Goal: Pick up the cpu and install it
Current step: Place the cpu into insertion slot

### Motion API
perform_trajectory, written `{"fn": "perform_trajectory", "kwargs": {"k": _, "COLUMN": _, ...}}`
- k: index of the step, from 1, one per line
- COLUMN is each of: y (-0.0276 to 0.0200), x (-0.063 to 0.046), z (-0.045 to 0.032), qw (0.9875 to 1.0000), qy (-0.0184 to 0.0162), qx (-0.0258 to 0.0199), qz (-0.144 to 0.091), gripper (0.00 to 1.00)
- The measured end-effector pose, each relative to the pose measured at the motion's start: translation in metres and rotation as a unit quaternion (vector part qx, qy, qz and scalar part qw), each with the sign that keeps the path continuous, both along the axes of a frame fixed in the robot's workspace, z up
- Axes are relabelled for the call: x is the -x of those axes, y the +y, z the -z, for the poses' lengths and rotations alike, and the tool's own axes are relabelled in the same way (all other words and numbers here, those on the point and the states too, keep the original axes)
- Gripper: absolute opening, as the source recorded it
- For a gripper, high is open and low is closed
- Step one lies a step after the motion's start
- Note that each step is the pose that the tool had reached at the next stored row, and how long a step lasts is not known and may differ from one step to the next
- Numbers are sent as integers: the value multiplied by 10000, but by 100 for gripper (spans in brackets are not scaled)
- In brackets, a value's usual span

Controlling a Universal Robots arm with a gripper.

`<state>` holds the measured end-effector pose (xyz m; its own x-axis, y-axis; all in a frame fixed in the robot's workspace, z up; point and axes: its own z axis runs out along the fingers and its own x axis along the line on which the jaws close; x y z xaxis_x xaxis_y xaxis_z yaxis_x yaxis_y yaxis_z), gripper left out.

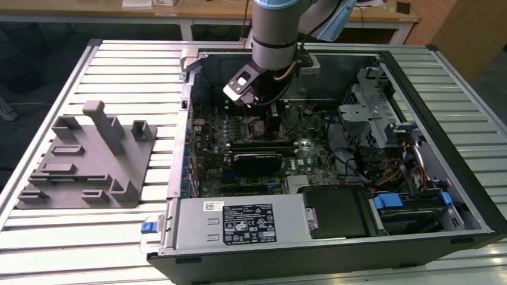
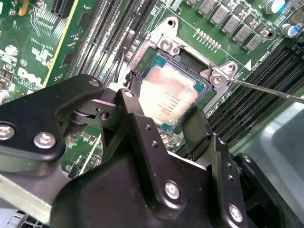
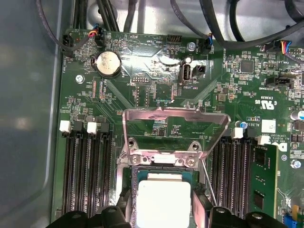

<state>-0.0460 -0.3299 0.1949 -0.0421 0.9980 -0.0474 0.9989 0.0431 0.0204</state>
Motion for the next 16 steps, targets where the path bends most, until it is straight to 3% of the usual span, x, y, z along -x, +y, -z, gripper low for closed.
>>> {"fn": "perform_trajectory", "kwargs": {"k": 5, "y": 0, "x": 0, "z": -1, "qw": 10000, "qy": 0, "qx": 0, "qz": 0, "gripper": 62}}
{"fn": "perform_trajectory", "kwargs": {"k": 7, "y": 0, "x": 0, "z": -2, "qw": 10000, "qy": 1, "qx": 1, "qz": 0, "gripper": 60}}
{"fn": "perform_trajectory", "kwargs": {"k": 8, "y": 0, "x": 0, "z": -2, "qw": 10000, "qy": 1, "qx": 1, "qz": 0, "gripper": 54}}
{"fn": "perform_trajectory", "kwargs": {"k": 12, "y": 0, "x": 0, "z": -2, "qw": 10000, "qy": 0, "qx": 1, "qz": 0, "gripper": 53}}
{"fn": "perform_trajectory", "kwargs": {"k": 16, "y": 0, "x": 0, "z": -11, "qw": 10000, "qy": 0, "qx": -28, "qz": 0, "gripper": 53}}
